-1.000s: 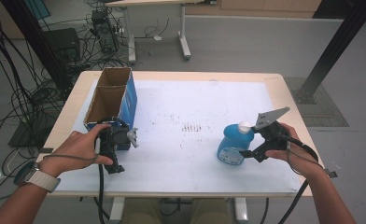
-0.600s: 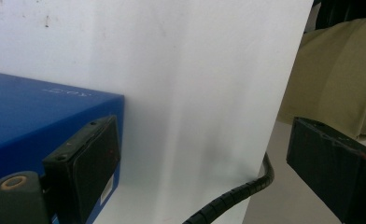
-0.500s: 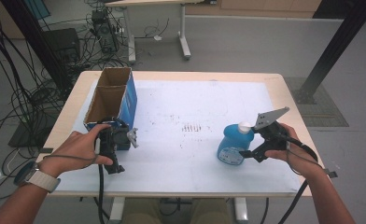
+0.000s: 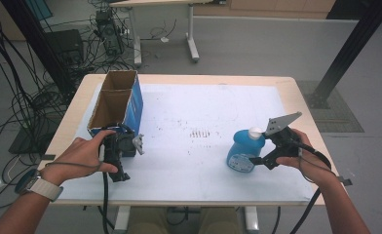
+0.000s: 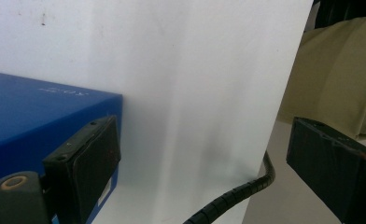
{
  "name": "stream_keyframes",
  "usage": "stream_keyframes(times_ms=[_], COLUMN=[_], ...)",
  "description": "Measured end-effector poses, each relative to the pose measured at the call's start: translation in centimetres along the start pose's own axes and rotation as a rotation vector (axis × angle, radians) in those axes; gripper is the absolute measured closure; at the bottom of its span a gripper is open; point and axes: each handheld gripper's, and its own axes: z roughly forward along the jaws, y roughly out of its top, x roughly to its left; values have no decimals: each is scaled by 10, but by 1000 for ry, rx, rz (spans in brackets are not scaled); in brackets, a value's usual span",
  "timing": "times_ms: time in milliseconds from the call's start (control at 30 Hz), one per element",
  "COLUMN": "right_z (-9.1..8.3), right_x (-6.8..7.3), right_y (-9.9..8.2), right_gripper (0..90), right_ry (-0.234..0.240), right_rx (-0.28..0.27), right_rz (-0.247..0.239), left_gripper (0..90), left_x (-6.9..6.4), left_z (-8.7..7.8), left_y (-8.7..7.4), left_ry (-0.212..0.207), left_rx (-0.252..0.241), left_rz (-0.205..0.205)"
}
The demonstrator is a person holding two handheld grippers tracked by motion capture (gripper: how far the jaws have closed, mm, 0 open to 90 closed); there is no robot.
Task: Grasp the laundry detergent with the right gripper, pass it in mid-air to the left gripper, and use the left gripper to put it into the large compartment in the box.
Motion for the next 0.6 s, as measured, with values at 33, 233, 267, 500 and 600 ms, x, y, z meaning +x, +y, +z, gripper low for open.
stream_keyframes(times_ms=[33, 233, 267, 500, 600], right_z=[0, 2, 2, 4, 5], right_x=[0, 0, 1, 0, 1], right_y=[0, 0, 0, -1, -1], right_gripper=[82, 82, 82, 82, 82], right_ry=[0, 1, 3, 3, 2], right_rx=[-1, -7, -7, -14, -20], right_rz=[0, 2, 3, 2, 3], left_gripper=[102, 103, 103, 103, 103], left_x=[0, 0, 0, 0, 0], left_z=[0, 0, 0, 1, 1], left_y=[0, 0, 0, 0, 0], left_ry=[1, -1, 0, -1, -4], left_rx=[1, -1, -1, -1, 4], left_rz=[0, -1, -1, -5, -1])
